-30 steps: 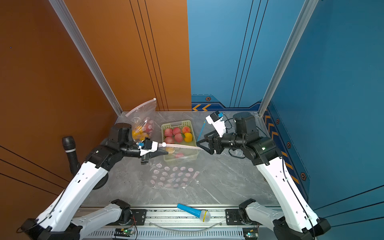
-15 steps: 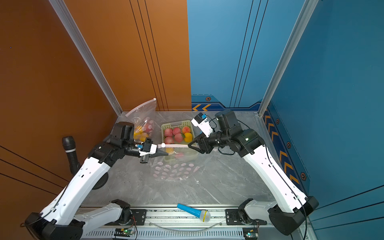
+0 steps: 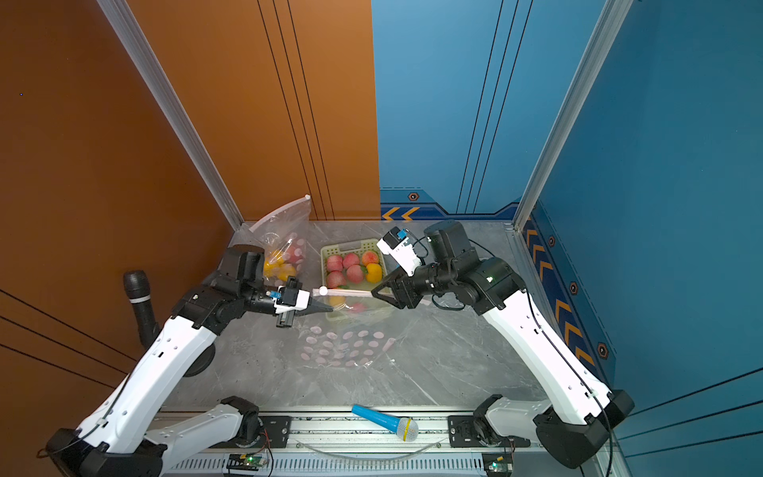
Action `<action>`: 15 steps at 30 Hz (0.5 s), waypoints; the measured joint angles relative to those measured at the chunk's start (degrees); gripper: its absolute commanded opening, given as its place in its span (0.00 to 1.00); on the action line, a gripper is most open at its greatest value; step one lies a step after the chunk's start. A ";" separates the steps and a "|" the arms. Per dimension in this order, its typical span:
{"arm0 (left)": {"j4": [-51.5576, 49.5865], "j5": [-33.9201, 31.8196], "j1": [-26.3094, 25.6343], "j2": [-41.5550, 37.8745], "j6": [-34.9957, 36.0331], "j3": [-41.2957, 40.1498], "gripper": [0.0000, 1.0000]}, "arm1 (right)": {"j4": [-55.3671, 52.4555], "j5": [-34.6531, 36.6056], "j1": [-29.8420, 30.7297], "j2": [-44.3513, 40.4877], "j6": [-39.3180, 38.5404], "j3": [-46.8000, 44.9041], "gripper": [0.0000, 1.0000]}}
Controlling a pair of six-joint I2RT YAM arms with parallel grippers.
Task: Place the peach in a zip-top bag and seal the zipper
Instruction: Move the basket to the center of the board.
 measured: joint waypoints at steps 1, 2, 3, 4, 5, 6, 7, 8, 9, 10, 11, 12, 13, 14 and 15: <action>-0.07 0.02 0.00 0.00 0.00 -0.07 0.00 | 0.00 0.28 0.11 -0.20 0.02 0.00 0.54; -0.04 0.02 0.00 0.00 -0.02 -0.13 0.00 | 0.02 0.63 0.22 -0.42 0.04 0.00 0.54; -0.04 0.00 0.00 0.00 -0.04 -0.20 0.00 | 0.02 0.92 0.28 -0.66 0.02 0.00 0.54; -0.09 0.00 0.00 0.00 -0.04 -0.31 0.00 | 0.04 1.25 0.31 -1.01 0.04 0.00 0.54; -0.07 0.00 0.00 0.00 -0.04 -0.37 0.00 | 0.04 1.33 0.31 -1.33 0.07 0.00 0.54; -0.04 0.00 0.00 0.00 -0.04 -0.46 0.00 | 0.09 1.66 0.31 -1.64 0.09 0.00 0.54; -0.04 0.00 0.00 0.00 -0.04 -0.57 0.00 | 0.11 2.05 0.31 -2.01 0.15 0.00 0.54; -0.07 0.00 0.00 0.00 -0.04 -0.68 0.00 | 0.11 2.51 0.31 -2.29 0.17 0.00 0.54; -0.07 0.00 0.00 0.00 -0.04 -0.79 0.00 | 0.13 2.80 0.31 -2.51 0.20 0.00 0.54; -0.09 0.00 0.00 0.00 -0.04 -0.85 0.00 | 0.13 3.06 0.31 -2.69 0.20 -0.02 0.54; -0.11 0.00 0.00 0.00 -0.04 -0.90 0.00 | 0.13 3.37 0.31 -2.78 0.20 -0.02 0.54; -0.09 0.00 0.00 0.00 -0.04 -0.90 0.00 | 0.15 3.67 0.31 -2.78 0.20 -0.07 0.54; -0.11 0.00 0.00 0.00 -0.04 -0.90 0.00 | 0.15 3.91 0.31 -2.78 0.22 -0.24 0.54; -0.09 0.00 0.00 0.00 -0.07 -0.90 0.00 | 0.17 4.22 0.31 -2.78 0.22 -0.52 0.54; -0.09 0.00 0.00 0.00 -0.04 -0.90 0.00 | 0.17 4.42 0.31 -2.78 0.22 -0.96 0.54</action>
